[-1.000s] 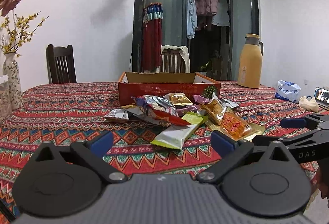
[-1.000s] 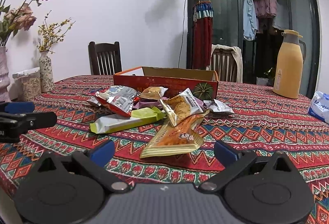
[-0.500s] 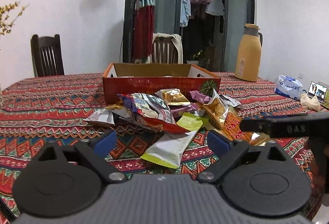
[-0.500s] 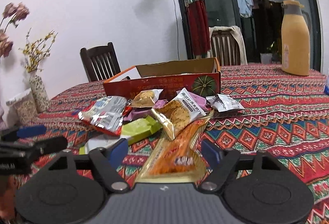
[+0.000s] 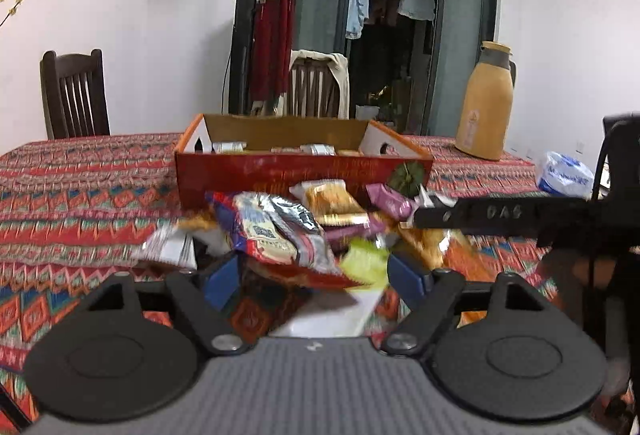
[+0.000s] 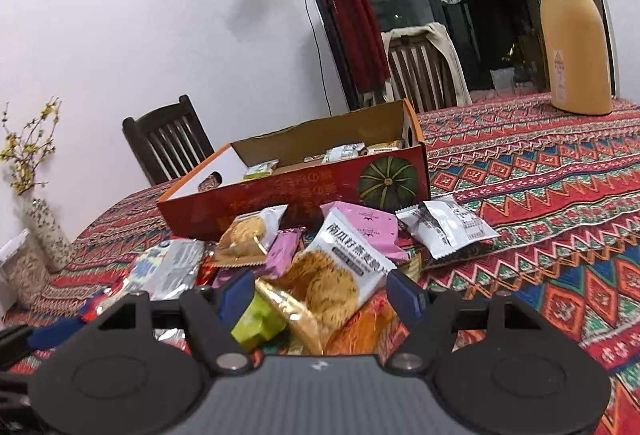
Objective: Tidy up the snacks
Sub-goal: 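Grasp a blue-and-white printed packet with the left tool while the right tool grasps a cookie packet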
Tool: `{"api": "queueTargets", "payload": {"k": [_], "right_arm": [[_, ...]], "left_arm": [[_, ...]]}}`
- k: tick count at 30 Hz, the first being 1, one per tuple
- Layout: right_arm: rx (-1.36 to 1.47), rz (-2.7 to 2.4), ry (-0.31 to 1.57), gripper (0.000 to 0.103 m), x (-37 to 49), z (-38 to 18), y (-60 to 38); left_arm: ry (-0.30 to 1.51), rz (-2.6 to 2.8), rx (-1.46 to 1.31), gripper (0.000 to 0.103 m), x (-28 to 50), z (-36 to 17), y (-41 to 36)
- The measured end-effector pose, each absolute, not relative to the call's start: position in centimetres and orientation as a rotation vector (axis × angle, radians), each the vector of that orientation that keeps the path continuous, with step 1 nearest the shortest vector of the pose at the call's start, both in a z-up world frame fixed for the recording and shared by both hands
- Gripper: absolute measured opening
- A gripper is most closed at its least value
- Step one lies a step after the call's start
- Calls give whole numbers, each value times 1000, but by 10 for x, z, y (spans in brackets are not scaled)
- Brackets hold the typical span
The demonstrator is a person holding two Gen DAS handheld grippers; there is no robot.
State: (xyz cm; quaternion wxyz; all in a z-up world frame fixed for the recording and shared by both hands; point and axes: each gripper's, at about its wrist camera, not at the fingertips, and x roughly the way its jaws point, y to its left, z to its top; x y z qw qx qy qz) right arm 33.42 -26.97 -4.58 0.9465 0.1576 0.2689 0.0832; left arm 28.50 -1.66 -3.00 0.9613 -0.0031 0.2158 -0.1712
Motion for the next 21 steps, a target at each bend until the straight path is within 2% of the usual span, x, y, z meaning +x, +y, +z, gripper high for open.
{"api": "queueTargets", "payload": {"k": [7,8,9,11,14,15,16,18,21], "right_arm": [[299,162,588,72,363,-49,-255],[280,156,584,64,363,-49,-252],[267,158,585,52,363,-49,-251],[253,160,576,40,360,-49,-249],[238,161,559,34,355,-49,-249],[232,166,552,32,352,-49,-249],[228,170,546,30,349,-49,-249],[232,207,520,17,338,-47,-252],[226,230,523,12,325,-45,-255]], "left_arm": [[532,-242,-21,83,344,-33,-24],[544,-240,-16,84,350,-34,-25],[551,-226,-19,84,355,-34,-25],[572,-233,-48,88,365,-34,-24],[622,-232,-94,88,383,-36,-26],[624,-215,-84,82,386,-38,-27],[614,-188,-64,69,385,-39,-29],[588,-175,-50,56,377,-41,-29],[556,-184,-75,46,358,-42,-22]]}}
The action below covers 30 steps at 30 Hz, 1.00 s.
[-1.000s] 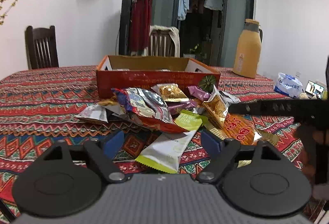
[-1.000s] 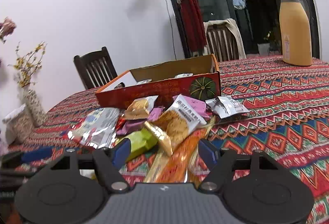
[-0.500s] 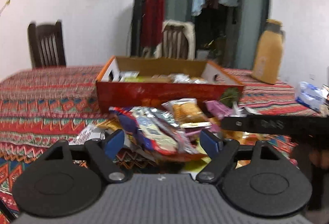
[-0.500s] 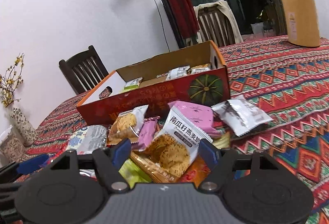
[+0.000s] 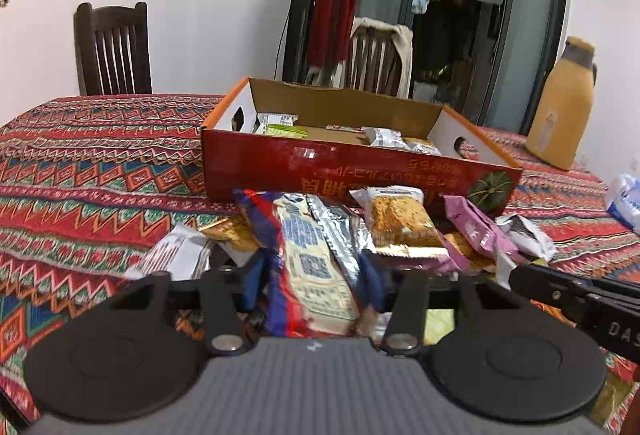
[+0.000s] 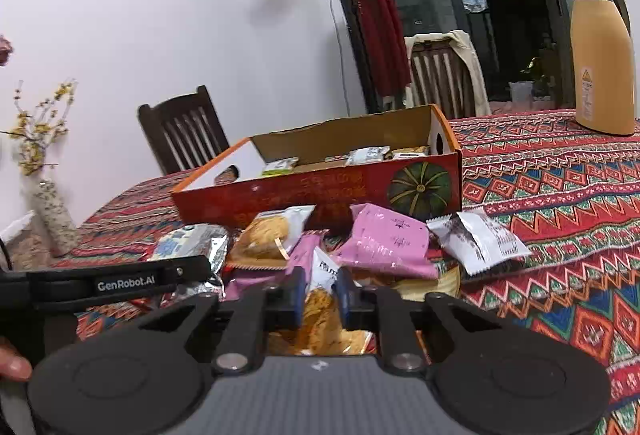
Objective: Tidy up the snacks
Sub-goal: 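Grasp a blue-and-white printed packet with the left tool while the right tool grasps a cookie packet, then lift both held packets up and carry them over the cardboard box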
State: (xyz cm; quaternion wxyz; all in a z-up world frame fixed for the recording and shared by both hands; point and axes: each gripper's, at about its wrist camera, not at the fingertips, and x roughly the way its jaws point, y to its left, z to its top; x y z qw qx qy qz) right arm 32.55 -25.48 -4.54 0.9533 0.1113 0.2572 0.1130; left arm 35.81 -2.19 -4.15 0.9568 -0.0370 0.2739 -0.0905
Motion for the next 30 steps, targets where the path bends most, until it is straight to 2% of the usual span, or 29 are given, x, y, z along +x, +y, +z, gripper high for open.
{"api": "queueTargets", "payload": {"k": [3,8,10,12,14,21,23,25,27,30], "right_arm": [[222,234,535,8,318,-48,-258],[169,267,538,8,290,-48,-256],[146,266,549,12,278,-49,-254],[122,263,572,40,276,-53,-254],[137,240,569,52,281,-54,-254],[144,158,643,63,326,-60,-241],[108,135,649,61,333,-65,-234],[64,123,644,47,331,-65,-229],[46,153,644,40,323,-64,-229],[31,179,622,38,293,-59,-234]], "left_arm": [[508,-177,-92,40,330,-39,-15],[498,-209,-129,38,284,-35,-3],[482,-220,-134,38,264,-33,3],[461,-229,-153,38,248,-30,8],[431,-241,-164,38,239,-28,10],[393,-259,-131,38,232,-17,10],[385,-258,-121,38,231,-17,10],[378,-257,-105,38,228,-16,11],[360,-251,-101,38,221,-14,14],[347,-255,-99,38,210,-9,18]]}}
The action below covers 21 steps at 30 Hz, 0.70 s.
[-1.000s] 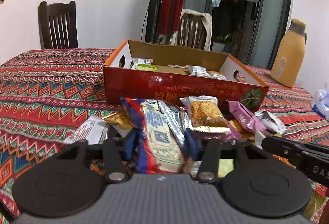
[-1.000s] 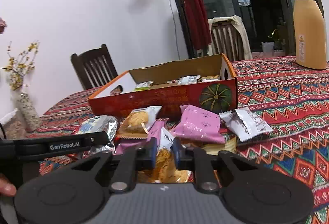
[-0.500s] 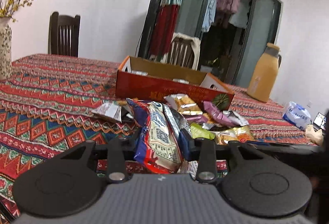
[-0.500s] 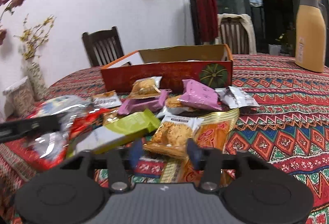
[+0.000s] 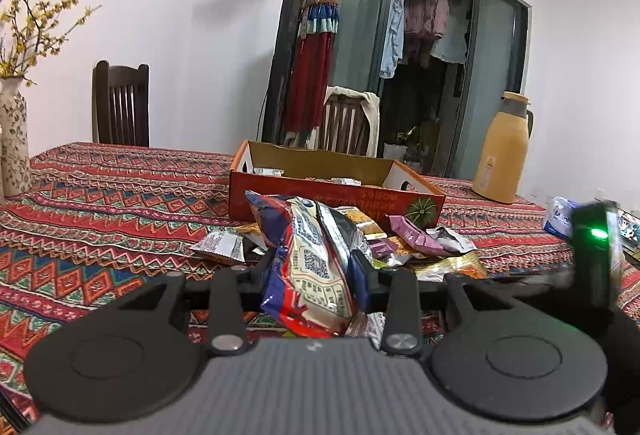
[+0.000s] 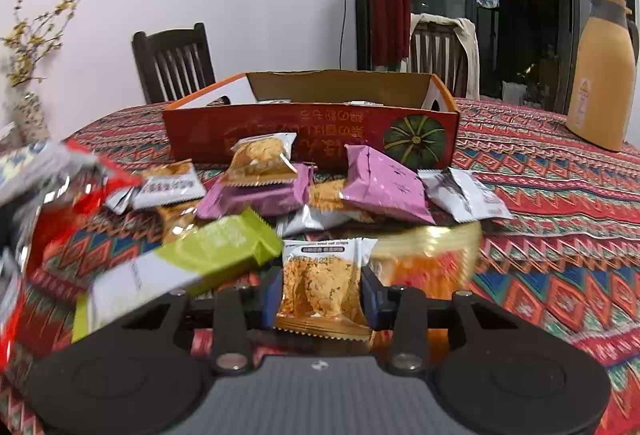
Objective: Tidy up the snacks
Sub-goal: 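Lift both held packets up and carry them over the cardboard box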
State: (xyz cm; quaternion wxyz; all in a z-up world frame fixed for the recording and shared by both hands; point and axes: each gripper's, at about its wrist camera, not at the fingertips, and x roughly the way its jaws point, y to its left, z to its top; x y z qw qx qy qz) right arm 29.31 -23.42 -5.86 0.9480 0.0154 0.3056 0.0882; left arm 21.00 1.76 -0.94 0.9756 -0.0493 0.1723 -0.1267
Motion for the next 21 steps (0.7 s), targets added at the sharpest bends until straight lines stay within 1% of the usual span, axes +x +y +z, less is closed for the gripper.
{"api": "queueTargets", "payload": {"k": [6,10,16,21], "right_arm": [[55,223,539,39,206,-33,-253],[94,210,503,39,170,-20,-267],[89,216,461,39,161,-4,-270],[137,265,436,39,174,7,-273]], "left_arm": [[306,-293,-91,38,175,2,20],[288,-314,-87,38,160,6,15],[261,-316,-79,38,156,12,12],[241,-305,-66,38,173,21,14]]}}
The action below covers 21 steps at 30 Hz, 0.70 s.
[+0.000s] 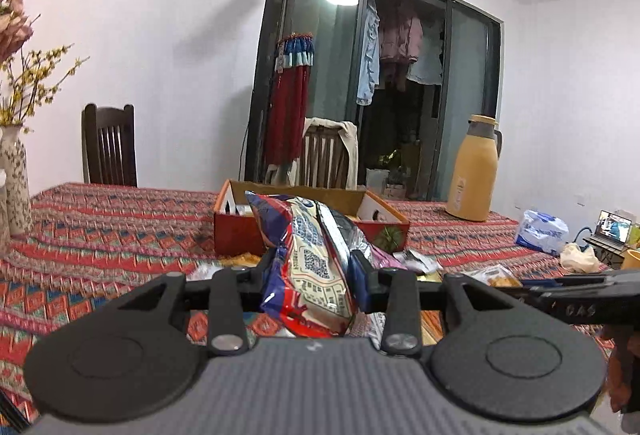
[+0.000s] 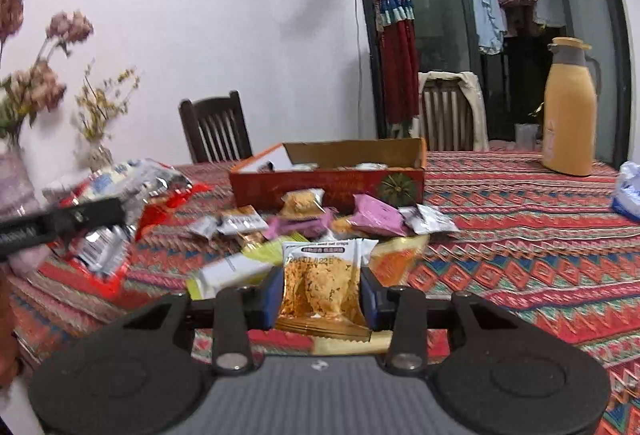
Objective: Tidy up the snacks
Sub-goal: 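Lift both held packets up and carry them over the cardboard box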
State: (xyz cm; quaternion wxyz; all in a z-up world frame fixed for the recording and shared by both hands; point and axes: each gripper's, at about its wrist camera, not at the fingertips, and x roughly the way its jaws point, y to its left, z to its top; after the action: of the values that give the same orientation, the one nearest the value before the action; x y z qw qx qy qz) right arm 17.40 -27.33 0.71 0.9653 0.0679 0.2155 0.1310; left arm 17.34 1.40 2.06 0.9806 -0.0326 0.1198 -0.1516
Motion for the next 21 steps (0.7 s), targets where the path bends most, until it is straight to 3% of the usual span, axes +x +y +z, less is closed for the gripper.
{"api": "queueTargets", "payload": {"k": [12,21], "right_arm": [[80,265,341,39,313,72,-286],[50,221,479,40,478,74,-287]], "left_arm": [[166,-317,-54,38,308,83,11],[322,-299,-82,38,471,83,-3]]}}
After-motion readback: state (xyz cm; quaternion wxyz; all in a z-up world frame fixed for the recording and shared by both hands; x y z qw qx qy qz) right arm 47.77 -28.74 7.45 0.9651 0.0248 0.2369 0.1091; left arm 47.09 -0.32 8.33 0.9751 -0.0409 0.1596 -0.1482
